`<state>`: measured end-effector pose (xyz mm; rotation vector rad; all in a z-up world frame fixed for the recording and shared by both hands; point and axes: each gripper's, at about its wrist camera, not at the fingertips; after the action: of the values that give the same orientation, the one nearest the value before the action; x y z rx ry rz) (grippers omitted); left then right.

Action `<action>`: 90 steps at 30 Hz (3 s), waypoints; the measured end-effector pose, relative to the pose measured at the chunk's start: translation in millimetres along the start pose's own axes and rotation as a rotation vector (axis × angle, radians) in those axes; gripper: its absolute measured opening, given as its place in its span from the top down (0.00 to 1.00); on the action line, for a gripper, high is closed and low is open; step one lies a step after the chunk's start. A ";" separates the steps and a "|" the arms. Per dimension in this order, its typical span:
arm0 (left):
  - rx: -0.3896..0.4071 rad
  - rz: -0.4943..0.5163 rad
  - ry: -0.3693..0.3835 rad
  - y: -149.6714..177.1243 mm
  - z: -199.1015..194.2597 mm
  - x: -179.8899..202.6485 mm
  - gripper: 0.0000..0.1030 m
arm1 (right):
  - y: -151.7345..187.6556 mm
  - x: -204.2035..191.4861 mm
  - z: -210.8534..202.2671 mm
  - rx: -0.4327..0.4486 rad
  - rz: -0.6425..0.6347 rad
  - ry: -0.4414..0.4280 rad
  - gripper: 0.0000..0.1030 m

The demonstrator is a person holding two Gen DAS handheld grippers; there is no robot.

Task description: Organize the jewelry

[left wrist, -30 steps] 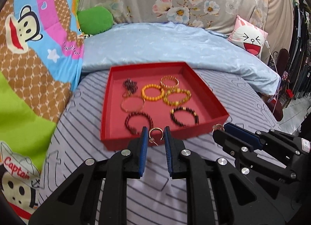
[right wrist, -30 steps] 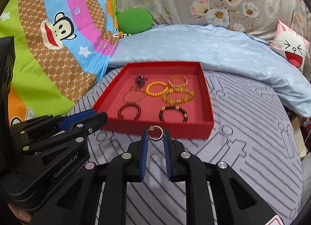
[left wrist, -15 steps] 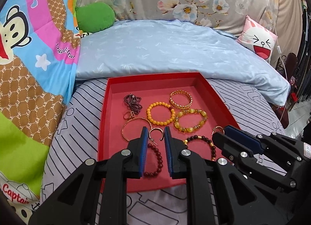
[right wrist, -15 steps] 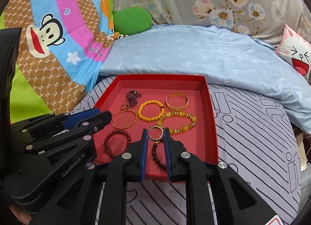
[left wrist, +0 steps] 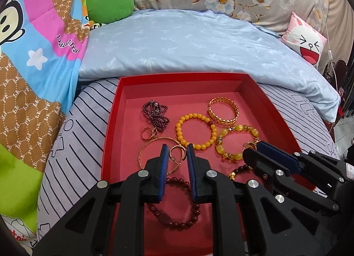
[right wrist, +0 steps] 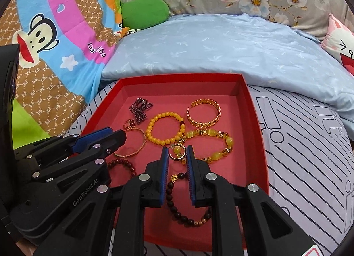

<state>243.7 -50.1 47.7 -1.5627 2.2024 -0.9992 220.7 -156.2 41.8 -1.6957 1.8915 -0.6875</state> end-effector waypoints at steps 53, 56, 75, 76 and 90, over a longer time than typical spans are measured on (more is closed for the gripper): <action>0.032 0.020 -0.104 25.8 -46.5 21.1 0.58 | 27.9 1.5 -50.7 0.035 0.004 0.104 0.75; 0.036 0.017 -0.122 30.9 -53.0 22.7 0.50 | 32.0 2.3 -55.8 0.032 0.011 0.107 0.75; 0.034 -0.018 -0.152 49.9 -73.6 15.5 0.32 | 49.9 8.2 -78.3 0.032 0.035 0.125 0.47; 0.034 -0.020 -0.153 50.7 -73.9 15.3 0.32 | 49.9 7.4 -78.9 0.034 0.030 0.131 0.47; 0.043 -0.061 -0.175 54.9 -77.6 3.7 0.17 | 54.4 14.8 -84.1 0.046 0.051 0.145 0.18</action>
<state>158.3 -13.7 68.6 -1.6396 2.0148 -0.8842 123.0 -162.7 67.7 -1.6012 1.9938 -0.8470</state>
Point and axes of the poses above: each gripper's, at about its wrist camera, not at the fingertips, and z roughly the way its jaws point, x to its right, y to its underside, and after that the axes turned 8 degrees about y, right-handed
